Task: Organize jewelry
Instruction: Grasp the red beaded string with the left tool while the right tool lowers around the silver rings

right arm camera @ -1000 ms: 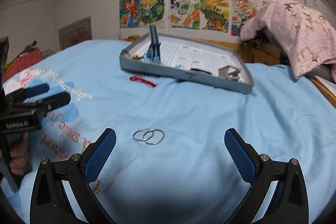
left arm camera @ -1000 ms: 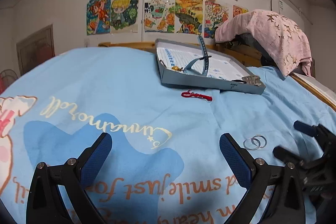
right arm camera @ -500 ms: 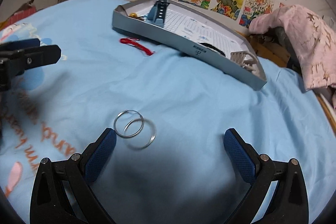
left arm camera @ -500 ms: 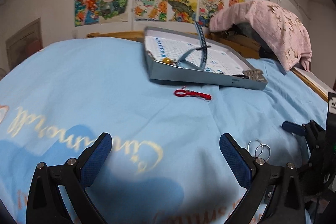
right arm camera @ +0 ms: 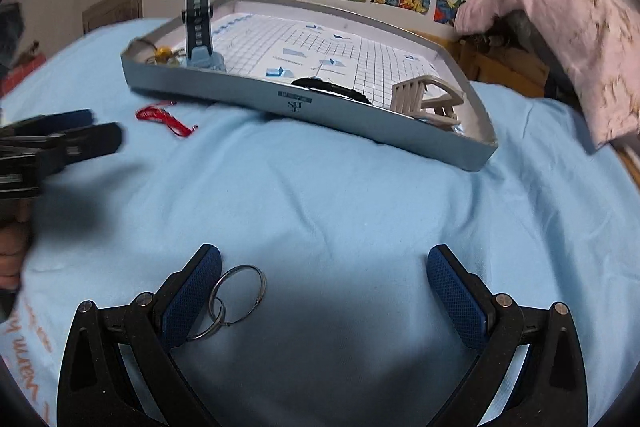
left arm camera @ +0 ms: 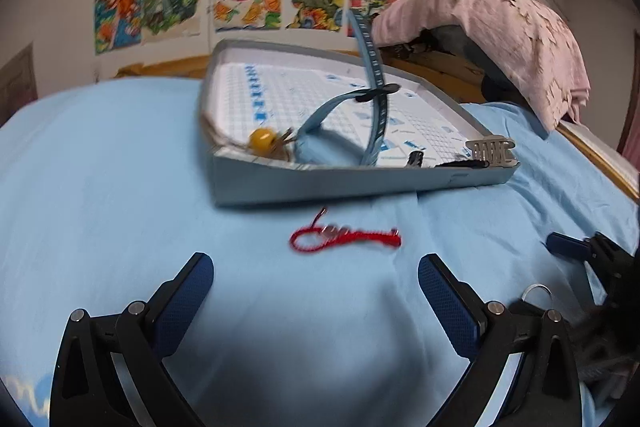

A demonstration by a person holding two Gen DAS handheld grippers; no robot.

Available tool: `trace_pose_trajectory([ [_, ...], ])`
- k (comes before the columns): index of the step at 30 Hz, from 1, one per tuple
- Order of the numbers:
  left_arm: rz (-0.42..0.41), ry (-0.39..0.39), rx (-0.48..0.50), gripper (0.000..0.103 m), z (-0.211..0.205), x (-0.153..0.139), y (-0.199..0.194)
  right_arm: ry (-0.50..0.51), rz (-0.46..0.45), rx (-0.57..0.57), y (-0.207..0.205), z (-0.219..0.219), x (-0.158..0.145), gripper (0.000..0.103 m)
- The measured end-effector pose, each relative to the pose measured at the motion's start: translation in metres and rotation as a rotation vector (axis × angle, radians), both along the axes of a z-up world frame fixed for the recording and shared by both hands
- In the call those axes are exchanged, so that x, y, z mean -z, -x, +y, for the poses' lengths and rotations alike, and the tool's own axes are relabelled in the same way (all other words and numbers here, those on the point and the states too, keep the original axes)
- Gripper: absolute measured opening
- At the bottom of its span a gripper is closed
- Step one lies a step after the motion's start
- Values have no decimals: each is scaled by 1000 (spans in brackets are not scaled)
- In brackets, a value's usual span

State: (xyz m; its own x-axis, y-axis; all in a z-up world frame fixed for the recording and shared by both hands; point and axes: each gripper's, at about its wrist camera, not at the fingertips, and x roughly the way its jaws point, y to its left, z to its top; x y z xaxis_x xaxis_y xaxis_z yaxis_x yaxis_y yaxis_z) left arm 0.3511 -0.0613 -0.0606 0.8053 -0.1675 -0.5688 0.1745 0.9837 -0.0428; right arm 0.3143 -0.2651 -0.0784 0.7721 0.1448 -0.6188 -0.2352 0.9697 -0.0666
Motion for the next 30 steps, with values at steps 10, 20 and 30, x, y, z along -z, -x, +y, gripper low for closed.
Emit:
trace_pose_trajectory([
  [10, -7, -131, -3, 90, -24, 5, -24, -53, -30, -99, 25, 6, 4, 101],
  [20, -9, -170, 44, 48, -32, 18, -9, -86, 16, -128, 34, 9, 10, 81],
  [30, 9, -123, 78, 21, -30, 24, 3, -127, 28, -133, 29, 5, 13, 78],
])
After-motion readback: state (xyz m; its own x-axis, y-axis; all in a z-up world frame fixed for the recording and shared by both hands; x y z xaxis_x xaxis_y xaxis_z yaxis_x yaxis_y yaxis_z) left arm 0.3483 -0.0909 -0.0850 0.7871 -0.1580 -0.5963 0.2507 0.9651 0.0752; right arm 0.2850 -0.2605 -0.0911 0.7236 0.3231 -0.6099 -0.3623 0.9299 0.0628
